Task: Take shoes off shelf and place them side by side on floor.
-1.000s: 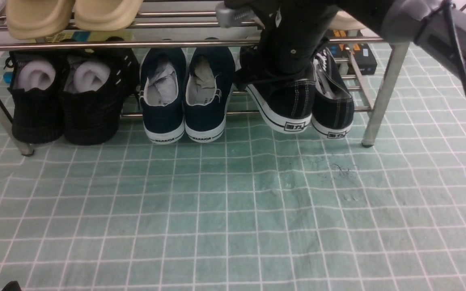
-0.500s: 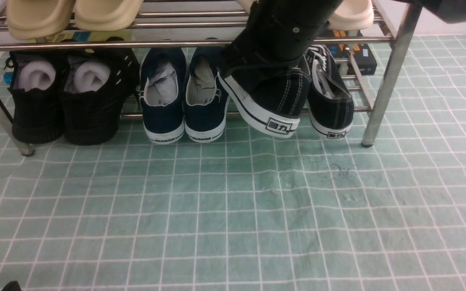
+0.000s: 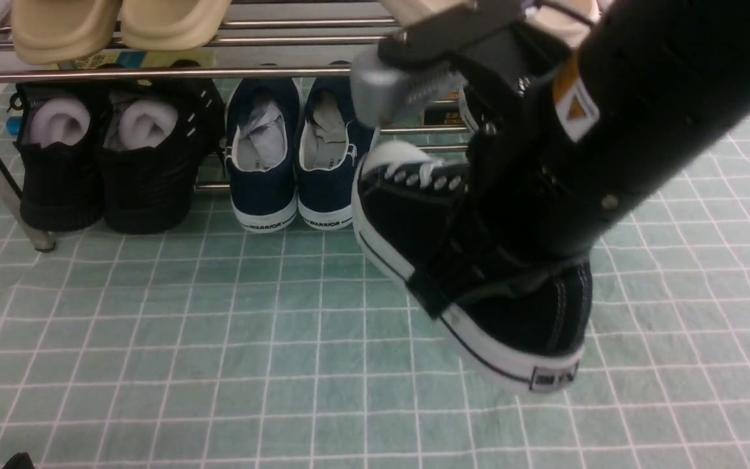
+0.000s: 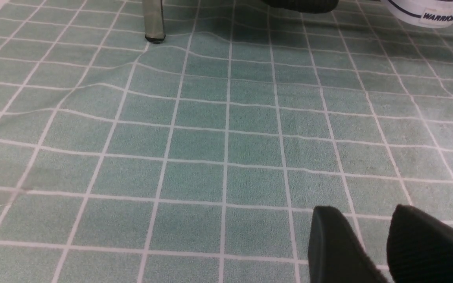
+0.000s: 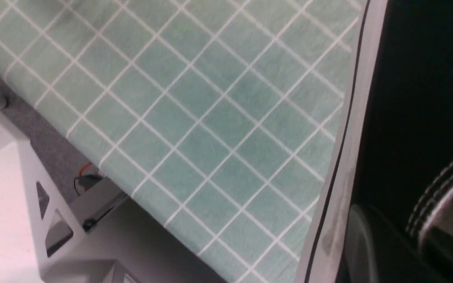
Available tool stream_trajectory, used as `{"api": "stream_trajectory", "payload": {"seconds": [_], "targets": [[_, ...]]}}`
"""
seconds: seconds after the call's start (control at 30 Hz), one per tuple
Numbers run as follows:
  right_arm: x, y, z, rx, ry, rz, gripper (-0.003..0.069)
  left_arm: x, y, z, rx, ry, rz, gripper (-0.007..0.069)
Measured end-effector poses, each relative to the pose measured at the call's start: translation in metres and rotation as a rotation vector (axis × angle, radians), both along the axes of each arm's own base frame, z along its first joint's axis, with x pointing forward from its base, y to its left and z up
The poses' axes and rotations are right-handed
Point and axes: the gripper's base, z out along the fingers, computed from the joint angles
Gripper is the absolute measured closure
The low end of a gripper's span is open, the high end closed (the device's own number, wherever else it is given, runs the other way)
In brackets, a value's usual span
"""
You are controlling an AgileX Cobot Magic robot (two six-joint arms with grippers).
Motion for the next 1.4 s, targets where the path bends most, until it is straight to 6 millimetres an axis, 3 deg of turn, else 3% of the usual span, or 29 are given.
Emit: {"api": "stream_trajectory", "payload": {"seconds": [0.23,0.5,0.77,1.2,1.4], "targets": [[-0.012,0.0,-0.042,-0.12,0.095,-0.062,0.0648,0.0,0.0,0.0,0.0,0.0,0.0,0.0385],[0.001,-0.007,-0.073,-0.196,0.04,-0.283,0.0645,0.0,0.0,0.0,0.0,0.0,0.0,0.0385],[0.028,0.018,-0.105,-0.143,-0.061,-0.366,0.0642,0.0,0.0,0.0,0.0,0.0,0.0,0.0385],[0.045,0.045,-0.152,-0.121,-0.051,-0.381,0.0638,0.0,0.0,0.0,0.0,0.0,0.0,0.0382],[0.048,0.05,-0.162,-0.105,-0.038,-0.404,0.0636,0.0,0.0,0.0,0.0,0.0,0.0,0.0382]]}}
